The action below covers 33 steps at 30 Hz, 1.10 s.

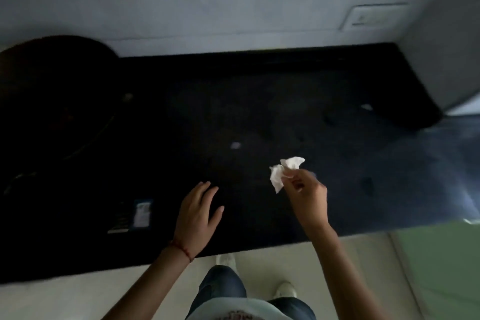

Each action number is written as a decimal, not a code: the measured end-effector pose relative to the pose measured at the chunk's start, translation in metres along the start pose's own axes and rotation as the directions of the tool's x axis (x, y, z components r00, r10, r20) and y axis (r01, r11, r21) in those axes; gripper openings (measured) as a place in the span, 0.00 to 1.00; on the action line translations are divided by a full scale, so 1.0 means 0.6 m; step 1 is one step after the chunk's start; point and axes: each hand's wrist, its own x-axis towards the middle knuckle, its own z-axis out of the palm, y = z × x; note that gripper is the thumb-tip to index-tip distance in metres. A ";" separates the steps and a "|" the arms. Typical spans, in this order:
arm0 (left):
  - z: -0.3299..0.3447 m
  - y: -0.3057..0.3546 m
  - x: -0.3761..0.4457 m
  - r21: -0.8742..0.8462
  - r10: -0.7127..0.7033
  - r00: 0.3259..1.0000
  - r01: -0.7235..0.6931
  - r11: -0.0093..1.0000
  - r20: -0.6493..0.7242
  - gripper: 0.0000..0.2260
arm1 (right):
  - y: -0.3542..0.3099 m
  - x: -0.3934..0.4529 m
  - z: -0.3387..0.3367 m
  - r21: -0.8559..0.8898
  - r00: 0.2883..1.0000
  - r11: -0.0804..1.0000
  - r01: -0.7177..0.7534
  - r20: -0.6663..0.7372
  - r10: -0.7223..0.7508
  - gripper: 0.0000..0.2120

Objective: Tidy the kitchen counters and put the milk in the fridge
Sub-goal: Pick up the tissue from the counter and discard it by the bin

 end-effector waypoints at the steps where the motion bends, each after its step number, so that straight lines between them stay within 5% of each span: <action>1: 0.005 0.021 0.011 0.009 0.052 0.998 -0.052 0.999 0.032 0.30 | 0.020 -0.015 -0.032 0.027 0.995 0.998 -0.063 -0.077 0.065 0.03; 8: 0.089 0.218 0.036 -0.017 0.376 0.905 -0.381 0.925 0.197 0.24 | 0.176 -0.180 -0.233 0.192 0.806 0.928 -0.319 -0.461 0.372 0.04; 15: 0.240 0.465 -0.066 -0.123 0.605 0.683 -0.615 0.779 0.410 0.24 | 0.340 -0.432 -0.386 0.340 0.559 0.804 -0.487 -0.586 0.586 0.14; 19: 0.325 0.571 -0.156 -0.179 0.525 0.590 -0.544 0.820 0.614 0.31 | 0.425 -0.574 -0.449 0.397 0.418 0.690 -0.605 -0.579 0.700 0.10; 23: 0.404 0.645 -0.218 -0.159 0.438 0.493 -0.509 0.846 0.752 0.16 | 0.484 -0.698 -0.502 0.486 0.230 0.562 -0.669 -0.584 0.778 0.04; 28: 0.484 0.718 -0.252 -0.118 0.326 0.426 -0.445 0.888 0.844 0.12 | 0.523 -0.811 -0.535 0.638 -0.012 0.434 -0.636 -0.571 0.821 0.03; 33: 0.584 0.794 -0.264 -0.072 0.287 0.322 -0.545 0.835 0.902 0.11 | 0.556 -0.883 -0.575 0.759 -0.256 0.348 -0.549 -0.550 0.795 0.03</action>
